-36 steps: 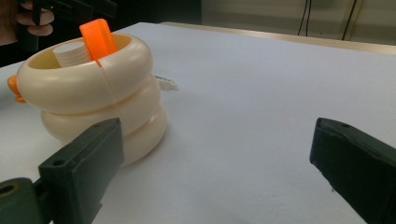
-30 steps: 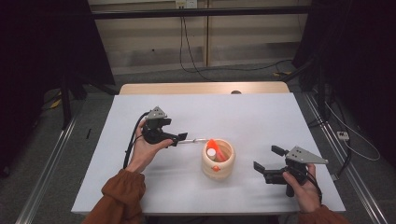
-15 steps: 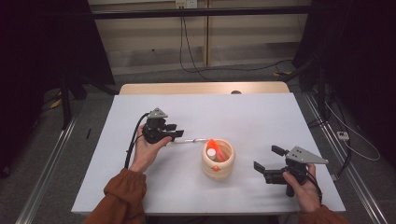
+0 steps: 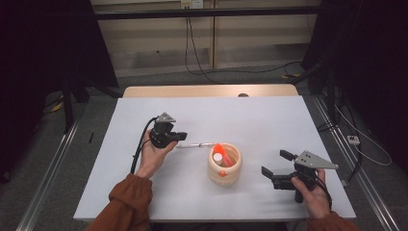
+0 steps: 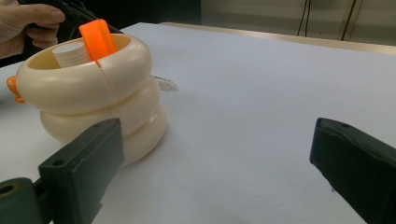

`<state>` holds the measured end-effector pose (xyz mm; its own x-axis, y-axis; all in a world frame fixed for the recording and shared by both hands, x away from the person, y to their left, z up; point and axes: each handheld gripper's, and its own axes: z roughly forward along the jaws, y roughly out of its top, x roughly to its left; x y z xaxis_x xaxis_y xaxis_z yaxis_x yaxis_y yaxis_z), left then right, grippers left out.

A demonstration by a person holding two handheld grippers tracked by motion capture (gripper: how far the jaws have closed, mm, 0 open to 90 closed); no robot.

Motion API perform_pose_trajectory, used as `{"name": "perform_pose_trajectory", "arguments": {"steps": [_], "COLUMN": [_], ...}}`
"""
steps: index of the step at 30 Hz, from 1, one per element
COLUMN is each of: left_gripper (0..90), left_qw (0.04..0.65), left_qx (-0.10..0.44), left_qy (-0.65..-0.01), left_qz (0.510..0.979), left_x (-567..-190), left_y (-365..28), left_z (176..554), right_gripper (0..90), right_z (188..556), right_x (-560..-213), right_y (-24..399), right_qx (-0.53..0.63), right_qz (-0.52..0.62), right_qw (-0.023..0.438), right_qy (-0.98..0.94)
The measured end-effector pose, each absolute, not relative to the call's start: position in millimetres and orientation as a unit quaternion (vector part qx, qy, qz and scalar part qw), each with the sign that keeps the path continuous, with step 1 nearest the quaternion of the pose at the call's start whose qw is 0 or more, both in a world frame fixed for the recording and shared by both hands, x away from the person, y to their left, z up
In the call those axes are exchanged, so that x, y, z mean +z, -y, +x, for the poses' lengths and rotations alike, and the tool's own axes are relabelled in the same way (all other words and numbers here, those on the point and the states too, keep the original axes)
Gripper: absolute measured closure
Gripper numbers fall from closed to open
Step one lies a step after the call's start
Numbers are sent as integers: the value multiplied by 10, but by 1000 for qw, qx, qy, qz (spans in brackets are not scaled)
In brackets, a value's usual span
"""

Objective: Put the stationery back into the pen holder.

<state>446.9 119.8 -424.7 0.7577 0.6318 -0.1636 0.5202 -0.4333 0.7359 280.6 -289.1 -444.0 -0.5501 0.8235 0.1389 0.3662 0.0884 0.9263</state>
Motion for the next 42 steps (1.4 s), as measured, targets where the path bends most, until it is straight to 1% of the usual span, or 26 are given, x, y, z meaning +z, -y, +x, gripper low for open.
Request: {"name": "perform_pose_trajectory", "arguments": {"steps": [5, 10, 13, 14, 15, 16, 17, 18, 19, 20, 21, 23, 24, 26, 33, 37, 42], "left_gripper": [900, 898, 829, 824, 801, 790, 782, 744, 739, 750, 788, 798, 841, 900, 900, 900, 900], "left_qw": [391, 373, 363, 356, 349, 348, 332, 318, 311, 317, 317, 310, 314, 312, 325, 316, 307], "left_qx": [68, 55, 53, 59, 60, 54, 47, 45, 47, 41, 39, 36, 33, 29, 12, 4, -4], "left_qy": [-325, -290, -271, -264, -257, -253, -245, -232, -229, -236, -236, -229, -235, -222, -198, -178, -173], "left_qz": [858, 880, 890, 894, 899, 901, 910, 918, 921, 918, 918, 922, 919, 923, 925, 932, 936], "left_x": [-4292, -4267, -4255, -4246, -4240, -4244, -4244, -4249, -4259, -4280, -4288, -4296, -4305, -4303, -4308, -4342, -4412], "left_y": [-1116, -1057, -1014, -1004, -993, -980, -977, -974, -967, -954, -954, -949, -931, -903, -659, -508, -394], "left_z": [4484, 4555, 4594, 4601, 4609, 4620, 4644, 4665, 4675, 4679, 4688, 4705, 4695, 4690, 4632, 4609, 4617], "right_gripper": [27, 27, 27, 27, 27, 27, 27, 28, 27, 27, 27, 27, 28, 27, 27, 27, 27], "right_z": [2807, 2807, 2807, 2807, 2807, 2807, 2808, 2809, 2809, 2809, 2808, 2809, 2811, 2813, 2814, 2813, 2812], "right_x": [-4440, -4440, -4441, -4441, -4441, -4441, -4441, -4442, -4443, -4443, -4443, -4443, -4444, -4446, -4447, -4447, -4447], "right_y": [2892, 2894, 2895, 2894, 2895, 2895, 2895, 2895, 2894, 2894, 2893, 2893, 2893, 2893, 2892, 2893, 2897], "right_qx": [527, 527, 528, 528, 528, 528, 528, 528, 528, 528, 528, 528, 528, 527, 527, 527, 527], "right_qz": [422, 423, 423, 422, 422, 423, 423, 423, 423, 422, 423, 423, 423, 422, 422, 423, 423], "right_qw": [217, 216, 216, 216, 216, 216, 216, 215, 215, 215, 215, 215, 215, 215, 215, 215, 215], "right_qy": [-705, -705, -704, -705, -705, -704, -704, -704, -704, -705, -705, -705, -705, -706, -706, -705, -705]}}
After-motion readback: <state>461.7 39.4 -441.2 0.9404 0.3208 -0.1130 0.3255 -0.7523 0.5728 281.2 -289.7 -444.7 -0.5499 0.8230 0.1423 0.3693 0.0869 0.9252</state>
